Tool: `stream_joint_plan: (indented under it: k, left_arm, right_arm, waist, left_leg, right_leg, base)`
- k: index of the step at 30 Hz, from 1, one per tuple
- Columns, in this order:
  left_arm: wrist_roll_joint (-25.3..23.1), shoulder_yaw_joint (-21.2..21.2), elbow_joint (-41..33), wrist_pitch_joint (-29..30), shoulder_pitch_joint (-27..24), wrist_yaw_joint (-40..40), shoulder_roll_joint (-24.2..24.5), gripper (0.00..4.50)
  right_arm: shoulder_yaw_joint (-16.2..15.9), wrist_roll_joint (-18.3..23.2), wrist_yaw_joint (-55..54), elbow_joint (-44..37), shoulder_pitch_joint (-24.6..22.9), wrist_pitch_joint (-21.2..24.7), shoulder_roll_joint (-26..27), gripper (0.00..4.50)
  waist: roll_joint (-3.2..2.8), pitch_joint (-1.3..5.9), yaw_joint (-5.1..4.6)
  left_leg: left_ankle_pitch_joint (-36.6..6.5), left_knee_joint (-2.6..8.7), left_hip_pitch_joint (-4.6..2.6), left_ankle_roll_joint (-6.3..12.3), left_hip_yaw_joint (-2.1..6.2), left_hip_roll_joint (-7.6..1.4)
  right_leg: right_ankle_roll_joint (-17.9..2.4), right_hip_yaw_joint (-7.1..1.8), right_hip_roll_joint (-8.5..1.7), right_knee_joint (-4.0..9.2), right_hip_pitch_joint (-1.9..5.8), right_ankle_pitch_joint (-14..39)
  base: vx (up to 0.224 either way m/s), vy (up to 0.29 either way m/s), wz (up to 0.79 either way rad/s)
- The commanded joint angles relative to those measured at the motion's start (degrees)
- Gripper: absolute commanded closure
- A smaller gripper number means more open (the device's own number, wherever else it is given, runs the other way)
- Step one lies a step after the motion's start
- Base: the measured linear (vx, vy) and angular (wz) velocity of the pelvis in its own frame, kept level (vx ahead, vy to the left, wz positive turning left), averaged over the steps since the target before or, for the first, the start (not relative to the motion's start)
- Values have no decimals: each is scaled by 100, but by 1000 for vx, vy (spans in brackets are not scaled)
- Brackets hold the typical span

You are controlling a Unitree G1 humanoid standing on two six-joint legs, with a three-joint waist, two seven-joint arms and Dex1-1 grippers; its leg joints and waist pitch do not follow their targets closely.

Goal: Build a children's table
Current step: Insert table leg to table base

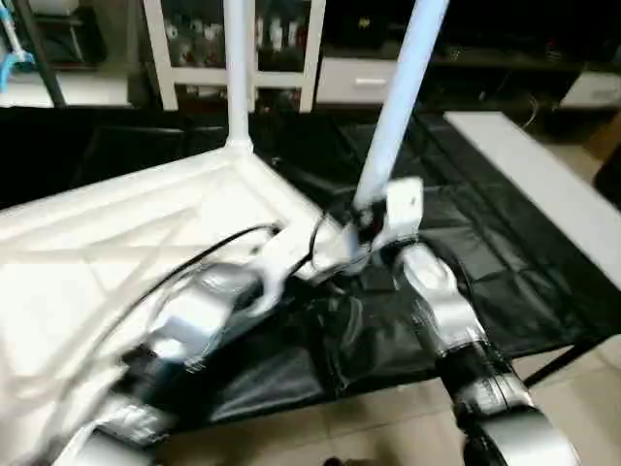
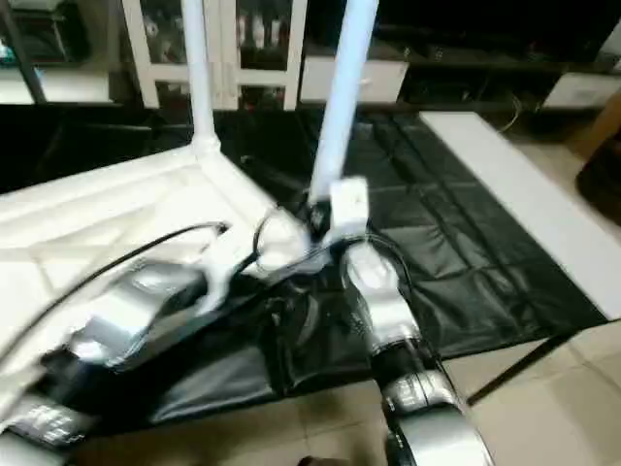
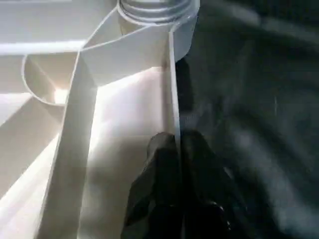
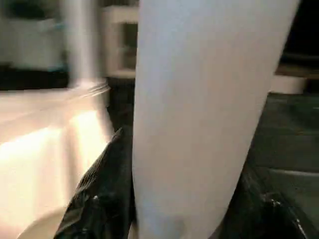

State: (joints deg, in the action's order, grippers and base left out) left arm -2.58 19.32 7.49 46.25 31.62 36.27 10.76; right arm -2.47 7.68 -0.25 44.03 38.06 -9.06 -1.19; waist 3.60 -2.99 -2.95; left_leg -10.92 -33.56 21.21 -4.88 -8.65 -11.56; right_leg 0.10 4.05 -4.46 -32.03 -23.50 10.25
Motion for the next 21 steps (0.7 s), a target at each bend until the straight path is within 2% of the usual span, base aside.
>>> stream_joint_plan:
  k: [1,3,5,7,8,9,10,11,12,13,14,16,18,20,21]
  left_arm:
    - [213,-128,-507,-289,311,45,-206,450]
    - [206,-126,-495,-303,327,23,-206,450]
    - [201,-118,-519,-286,303,39,-149,450]
    - [175,-72,-566,-272,260,98,-45,450]
    - [173,-57,-592,-278,222,138,13,450]
    - [168,-45,-602,-266,202,141,38,450]
    - [158,-35,-590,-255,194,120,40,450]
    - [154,-30,-575,-251,190,102,36,450]
    - [152,-29,-528,-263,206,88,25,450]
    - [152,-29,-528,-263,206,88,25,450]
    - [162,-24,-513,-268,213,83,25,450]
    - [178,-11,-509,-271,208,80,19,450]
    - [196,6,-494,-285,203,95,19,450]
    - [197,19,-459,-336,189,115,38,450]
    - [210,17,-441,-366,178,125,55,450]
  right_arm:
    - [597,-273,-968,1062,-247,232,-272,269]
    - [588,-249,-971,1119,-190,198,-227,269]
    - [568,-199,-946,1205,-133,130,-191,269]
    - [544,-167,-891,1271,-96,65,-182,269]
    - [537,-159,-851,1276,-84,10,-183,269]
    - [522,-145,-858,1353,-50,-75,-180,269]
    - [526,-142,-906,1505,14,-206,-164,269]
    - [520,-147,-922,1614,59,-300,-155,269]
    - [561,-80,-798,1693,105,-433,-97,269]
    - [561,-80,-798,1693,105,-433,-97,269]
    - [599,-41,-711,1707,121,-489,-61,269]
    - [573,11,-361,1675,121,-534,7,269]
    - [522,44,-100,1686,123,-572,56,269]
    - [494,86,97,1625,97,-609,107,269]
    - [465,105,239,1605,84,-603,133,269]
  waist:
    - [-68,278,24]
    - [-61,320,54]
    - [-83,360,91]
    - [-86,363,90]
    - [-95,365,104]
    - [-117,379,106]
    - [-115,418,120]
    - [-118,428,124]
    - [-120,446,127]
    - [-120,446,127]
    - [-117,448,139]
    - [-134,433,145]
    - [-138,411,148]
    - [-136,402,156]
    - [-153,393,161]
  left_leg:
    - [-2712,497,-57,-166,24,-88]
    - [-2329,491,-11,-120,-5,-88]
    - [-1816,474,11,-48,-42,-111]
    - [-1704,450,14,-20,-75,-102]
    - [-1630,429,-12,4,-106,-104]
    - [-1537,417,-8,9,-110,-107]
    - [-1173,401,20,43,-122,-107]
    - [-996,391,24,72,-126,-107]
    - [-599,356,19,223,-153,-92]
    - [-599,356,19,223,-153,-92]
    - [-476,341,0,375,-170,-93]
    - [-548,342,-8,453,-176,-109]
    - [-807,351,-13,422,-177,-123]
    - [-1073,359,-24,325,-174,-128]
    - [-1199,369,-24,252,-164,-132]
  right_leg:
    - [-684,-179,-337,443,130,2550]
    - [-702,-206,-326,384,180,2216]
    - [-864,-216,-283,283,191,1510]
    - [-968,-228,-265,248,186,1298]
    - [-1027,-239,-254,230,164,1131]
    - [-1073,-244,-261,196,185,985]
    - [-1160,-242,-259,125,246,516]
    - [-1219,-244,-256,89,257,259]
    - [-1394,-247,-243,22,282,-357]
    - [-1394,-247,-243,22,282,-357]
    - [-1501,-249,-235,8,287,-538]
    - [-1551,-246,-227,14,276,-464]
    - [-1535,-244,-238,44,265,-109]
    - [-1460,-245,-242,80,253,278]
    - [-1401,-245,-242,96,243,478]
  base:
    - [0,0,0]
    - [0,0,0]
    - [0,0,0]
    - [55,-25,1]
    - [64,-23,3]
    - [67,-18,1]
    - [67,-18,1]
    - [56,-9,-4]
    - [0,0,0]
    - [0,0,0]
    - [0,0,0]
    - [0,0,0]
    - [0,0,0]
    - [0,0,0]
    - [0,0,0]
